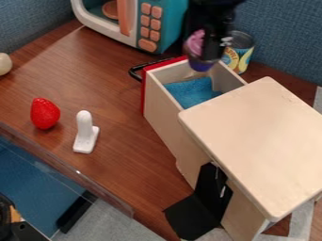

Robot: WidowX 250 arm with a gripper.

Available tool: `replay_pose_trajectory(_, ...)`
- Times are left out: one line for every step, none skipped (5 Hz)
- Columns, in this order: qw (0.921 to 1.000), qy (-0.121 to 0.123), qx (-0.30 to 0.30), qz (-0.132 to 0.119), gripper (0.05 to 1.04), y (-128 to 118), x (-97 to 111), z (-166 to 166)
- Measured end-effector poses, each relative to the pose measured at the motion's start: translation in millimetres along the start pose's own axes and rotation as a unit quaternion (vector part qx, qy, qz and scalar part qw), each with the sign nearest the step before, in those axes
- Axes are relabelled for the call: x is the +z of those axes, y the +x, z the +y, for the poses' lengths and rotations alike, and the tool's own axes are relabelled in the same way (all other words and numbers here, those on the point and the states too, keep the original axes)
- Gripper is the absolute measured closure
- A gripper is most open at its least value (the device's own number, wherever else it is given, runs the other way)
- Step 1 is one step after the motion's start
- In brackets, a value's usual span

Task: Put something in the box.

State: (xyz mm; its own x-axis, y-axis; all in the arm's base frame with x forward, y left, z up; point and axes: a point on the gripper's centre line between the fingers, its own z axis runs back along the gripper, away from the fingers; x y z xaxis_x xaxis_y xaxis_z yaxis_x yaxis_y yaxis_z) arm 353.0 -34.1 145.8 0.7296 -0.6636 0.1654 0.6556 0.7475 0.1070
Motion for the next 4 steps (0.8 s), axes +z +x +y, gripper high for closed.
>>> replay_pose_trajectory(0.9999,-0.008,0.008,0.005,0.242,13,-9,0)
replay_pose_trajectory(0.9996,-0.017,0.017,0.016,0.242,14,-23,0)
replay_pose_trajectory(0.9996,-0.013,0.020,0.014,0.242,11,-35,-4)
replay_pose_trajectory(0.9996,-0.014,0.017,0.017,0.242,5,-46,-8)
